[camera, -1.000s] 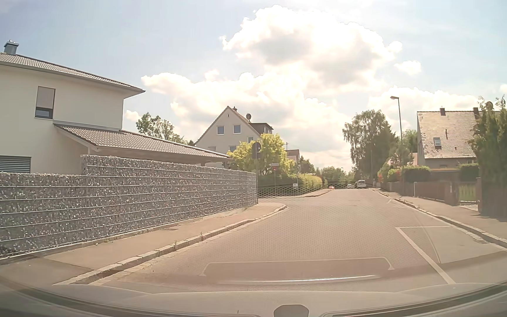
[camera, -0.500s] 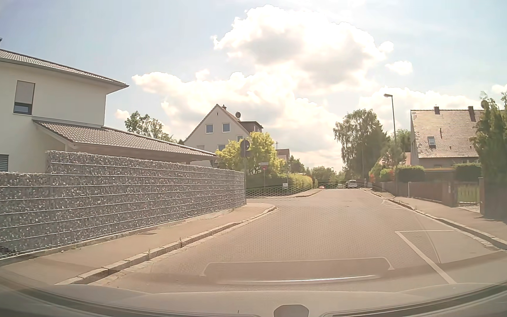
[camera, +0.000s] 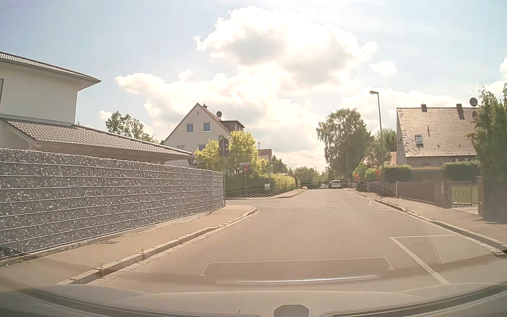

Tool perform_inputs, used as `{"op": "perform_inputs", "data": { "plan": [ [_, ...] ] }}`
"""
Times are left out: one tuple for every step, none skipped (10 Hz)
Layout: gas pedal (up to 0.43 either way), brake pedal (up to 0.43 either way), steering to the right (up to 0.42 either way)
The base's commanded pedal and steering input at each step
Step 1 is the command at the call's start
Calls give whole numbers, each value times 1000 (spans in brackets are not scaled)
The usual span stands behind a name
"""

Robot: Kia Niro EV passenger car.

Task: Follow the waypoints while adhering to traffic rules and regulations

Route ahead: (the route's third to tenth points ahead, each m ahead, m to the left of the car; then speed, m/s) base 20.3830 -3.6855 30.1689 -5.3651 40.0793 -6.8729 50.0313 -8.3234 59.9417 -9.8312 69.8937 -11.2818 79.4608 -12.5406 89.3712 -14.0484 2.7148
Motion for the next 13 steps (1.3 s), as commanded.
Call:
{"op": "perform_inputs", "data": {
  "plan": [
    [299, 0, 177],
    [299, 0, 168],
    [299, 0, 156],
    [299, 0, 142],
    [299, 0, 133],
    [287, 0, 125],
    [287, 0, 117],
    [287, 0, 110],
    [287, 0, 96],
    [287, 0, 81],
    [287, 0, 80],
    [287, 0, 70],
    [287, 0, 51]
  ]
}}
